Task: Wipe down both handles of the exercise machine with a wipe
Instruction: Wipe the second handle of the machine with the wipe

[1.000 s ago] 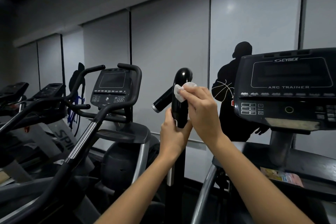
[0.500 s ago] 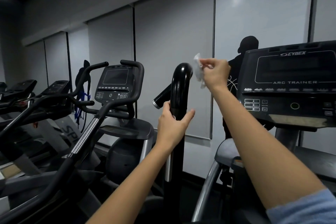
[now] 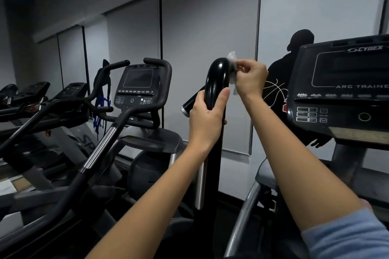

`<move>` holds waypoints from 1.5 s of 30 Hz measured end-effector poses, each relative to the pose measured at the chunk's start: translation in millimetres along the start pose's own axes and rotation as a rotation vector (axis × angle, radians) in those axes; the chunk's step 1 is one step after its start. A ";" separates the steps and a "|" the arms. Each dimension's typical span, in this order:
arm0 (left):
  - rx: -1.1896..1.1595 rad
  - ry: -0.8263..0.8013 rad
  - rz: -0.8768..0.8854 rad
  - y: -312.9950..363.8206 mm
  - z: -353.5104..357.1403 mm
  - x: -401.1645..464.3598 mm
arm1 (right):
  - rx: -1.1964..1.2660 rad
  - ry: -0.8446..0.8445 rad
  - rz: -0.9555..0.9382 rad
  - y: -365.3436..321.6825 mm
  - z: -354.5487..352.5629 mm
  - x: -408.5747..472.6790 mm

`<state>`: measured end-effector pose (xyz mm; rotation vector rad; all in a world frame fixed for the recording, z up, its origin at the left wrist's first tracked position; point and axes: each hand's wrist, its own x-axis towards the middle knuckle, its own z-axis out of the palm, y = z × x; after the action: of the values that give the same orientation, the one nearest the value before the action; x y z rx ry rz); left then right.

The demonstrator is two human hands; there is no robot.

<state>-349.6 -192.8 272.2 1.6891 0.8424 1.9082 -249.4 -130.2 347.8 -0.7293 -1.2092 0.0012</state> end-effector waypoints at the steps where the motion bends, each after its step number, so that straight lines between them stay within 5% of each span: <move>1: 0.001 0.002 0.006 -1.3 -0.2 0.1 | -0.028 -0.005 0.061 8.4 3.7 3.4; 5: -0.002 -0.001 0.021 -0.3 -0.4 0.6 | -0.153 -0.164 0.365 47.1 13.1 -8.6; 7: -0.009 -0.010 0.020 -0.2 -1.0 -0.3 | -0.075 -0.055 0.411 55.0 10.8 -19.1; 11: -0.007 -0.020 0.024 -1.2 -1.1 0.3 | 0.195 0.168 0.229 28.9 -3.0 -16.9; 17: -0.019 -0.022 0.035 -2.6 -1.7 0.7 | 0.070 0.178 -0.023 19.6 13.7 -24.3; 21: -0.001 -0.019 0.042 -2.8 -1.5 1.5 | 0.067 0.185 0.012 19.6 18.6 -29.7; 27: 0.019 0.008 0.042 -4.1 -0.7 3.4 | -0.169 -0.181 0.052 40.1 31.6 -62.8; 33: -0.004 -0.010 0.029 -0.4 -2.4 -0.4 | -0.042 0.232 -0.012 19.8 -1.3 -25.6; 38: -0.007 -0.018 0.037 0.9 -1.9 -1.4 | 0.003 0.115 -0.111 2.5 3.6 -5.0; 45: -0.003 0.012 0.040 -0.9 0.1 -0.5 | 0.030 0.107 0.066 32.0 12.6 -3.1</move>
<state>-349.5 -192.5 271.2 1.7065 0.8155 1.9463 -249.3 -100.2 330.8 -0.7341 -1.0807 0.0341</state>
